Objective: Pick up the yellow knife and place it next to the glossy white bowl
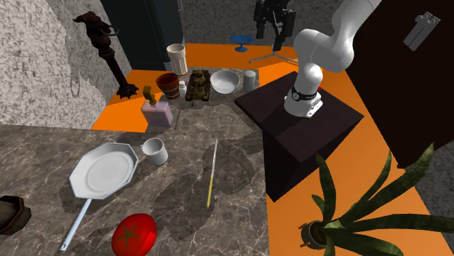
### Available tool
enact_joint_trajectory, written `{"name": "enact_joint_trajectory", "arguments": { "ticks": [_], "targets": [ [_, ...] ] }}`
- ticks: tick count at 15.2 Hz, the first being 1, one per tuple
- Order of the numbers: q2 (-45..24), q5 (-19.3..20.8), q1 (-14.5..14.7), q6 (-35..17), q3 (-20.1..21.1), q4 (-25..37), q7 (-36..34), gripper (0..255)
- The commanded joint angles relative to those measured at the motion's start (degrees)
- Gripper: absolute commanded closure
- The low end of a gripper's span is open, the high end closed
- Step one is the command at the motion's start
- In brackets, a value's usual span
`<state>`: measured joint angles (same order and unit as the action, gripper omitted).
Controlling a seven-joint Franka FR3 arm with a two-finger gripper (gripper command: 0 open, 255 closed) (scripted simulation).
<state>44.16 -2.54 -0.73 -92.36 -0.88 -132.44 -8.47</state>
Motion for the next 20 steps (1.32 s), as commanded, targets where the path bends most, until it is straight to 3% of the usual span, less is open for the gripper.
{"name": "enact_joint_trajectory", "arguments": {
  "ticks": [1, 10, 20],
  "targets": [
    [0.0, 0.0, 0.0, 0.0, 0.0, 0.0, 0.0, 0],
    [-13.9, 1.9, 3.6, -14.4, -4.5, -3.5, 15.2, 0],
    [-34.3, 1.2, 7.1, -28.2, -7.3, -0.3, 31.6, 0]
  ]
}}
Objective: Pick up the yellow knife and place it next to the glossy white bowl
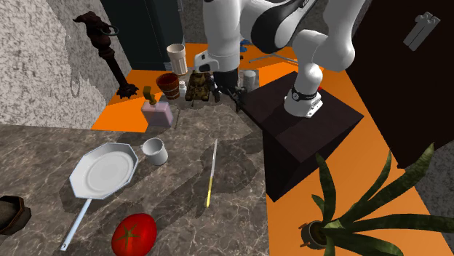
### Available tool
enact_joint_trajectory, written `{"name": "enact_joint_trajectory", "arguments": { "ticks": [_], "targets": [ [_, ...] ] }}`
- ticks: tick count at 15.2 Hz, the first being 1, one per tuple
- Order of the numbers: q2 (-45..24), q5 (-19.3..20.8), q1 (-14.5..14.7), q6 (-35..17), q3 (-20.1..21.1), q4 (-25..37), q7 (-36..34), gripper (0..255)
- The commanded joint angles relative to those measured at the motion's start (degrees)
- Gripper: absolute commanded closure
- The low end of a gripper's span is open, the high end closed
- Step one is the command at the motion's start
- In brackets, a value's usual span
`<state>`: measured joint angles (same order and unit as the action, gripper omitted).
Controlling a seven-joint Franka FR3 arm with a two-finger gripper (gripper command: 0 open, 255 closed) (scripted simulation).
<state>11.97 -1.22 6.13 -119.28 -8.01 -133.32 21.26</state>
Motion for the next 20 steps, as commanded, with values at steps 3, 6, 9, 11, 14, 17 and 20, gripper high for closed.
{"name": "enact_joint_trajectory", "arguments": {
  "ticks": [3, 6, 9, 11, 14, 17, 20],
  "targets": [
    [-8.7, -0.9, 1.0, -4.6, -0.3, 2.8, 6.6, 0],
    [-15.3, -1.6, 1.5, -7.4, 0.1, 5.6, 11.2, 0],
    [-21.8, -2.1, 1.8, -9.8, 0.8, 8.8, 15.4, 0],
    [-26.1, -2.2, 1.9, -11.1, 1.5, 11.2, 18.0, 0],
    [-32.6, -2.1, 2.0, -12.8, 2.6, 15.1, 21.5, 0],
    [-38.9, -1.5, 2.1, -14.1, 3.8, 19.4, 24.6, 0],
    [-43.4, -0.8, 2.3, -14.8, 4.5, 22.6, 26.6, 0]
  ]
}}
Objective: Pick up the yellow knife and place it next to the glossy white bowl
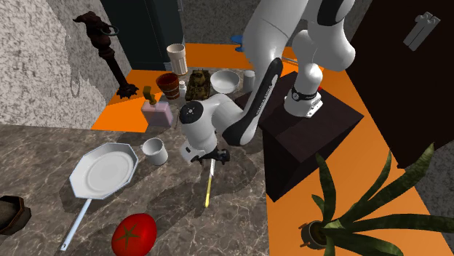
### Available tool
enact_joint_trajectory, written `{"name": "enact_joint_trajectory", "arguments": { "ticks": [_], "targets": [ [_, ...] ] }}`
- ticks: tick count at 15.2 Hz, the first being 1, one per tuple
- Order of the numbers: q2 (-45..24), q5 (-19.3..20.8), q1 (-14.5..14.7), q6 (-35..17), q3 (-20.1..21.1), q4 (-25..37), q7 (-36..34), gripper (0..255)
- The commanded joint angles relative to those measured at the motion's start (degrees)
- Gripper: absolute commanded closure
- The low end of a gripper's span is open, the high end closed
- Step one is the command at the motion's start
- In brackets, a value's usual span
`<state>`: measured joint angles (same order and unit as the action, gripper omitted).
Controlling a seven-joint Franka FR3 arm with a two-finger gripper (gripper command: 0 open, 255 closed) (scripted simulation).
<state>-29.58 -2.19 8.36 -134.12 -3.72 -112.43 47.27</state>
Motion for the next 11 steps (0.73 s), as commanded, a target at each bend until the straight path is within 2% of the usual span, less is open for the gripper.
{"name": "enact_joint_trajectory", "arguments": {
  "ticks": [1, 7, 11],
  "targets": [
    [-2.3, 0.1, 0.0, -0.6, 0.3, 1.6, 0.6, 0],
    [-5.8, -0.2, -0.2, -4.5, 0.5, 1.2, 0.8, 0],
    [-5.8, -0.2, -0.2, -4.5, 0.5, 1.2, 0.7, 0]
  ]
}}
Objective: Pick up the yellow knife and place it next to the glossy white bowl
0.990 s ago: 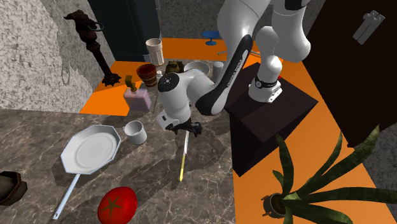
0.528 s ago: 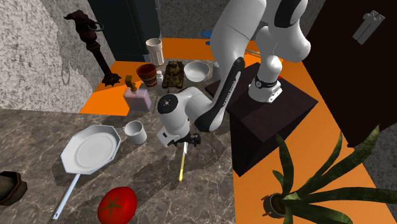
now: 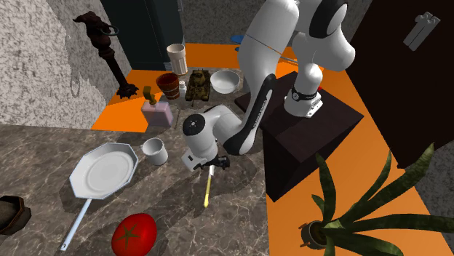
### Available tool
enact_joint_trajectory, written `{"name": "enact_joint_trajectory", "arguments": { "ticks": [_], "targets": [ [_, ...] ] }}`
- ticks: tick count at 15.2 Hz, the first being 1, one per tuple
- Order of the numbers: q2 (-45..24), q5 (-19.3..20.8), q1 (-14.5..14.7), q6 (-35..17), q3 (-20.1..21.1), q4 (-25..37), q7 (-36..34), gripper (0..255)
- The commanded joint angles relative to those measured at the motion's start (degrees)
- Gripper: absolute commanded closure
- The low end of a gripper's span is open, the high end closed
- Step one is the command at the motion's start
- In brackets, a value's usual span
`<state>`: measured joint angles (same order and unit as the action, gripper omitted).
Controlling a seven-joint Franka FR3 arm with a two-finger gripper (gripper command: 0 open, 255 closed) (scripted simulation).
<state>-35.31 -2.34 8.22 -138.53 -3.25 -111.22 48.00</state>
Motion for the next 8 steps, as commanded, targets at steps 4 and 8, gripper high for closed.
{"name": "enact_joint_trajectory", "arguments": {
  "ticks": [4, 8],
  "targets": [
    [0.0, 0.0, 0.0, -0.1, 0.0, 0.0, 0.0, 0],
    [0.0, 0.0, 0.0, -0.1, 0.0, 0.0, 0.0, 255]
  ]
}}
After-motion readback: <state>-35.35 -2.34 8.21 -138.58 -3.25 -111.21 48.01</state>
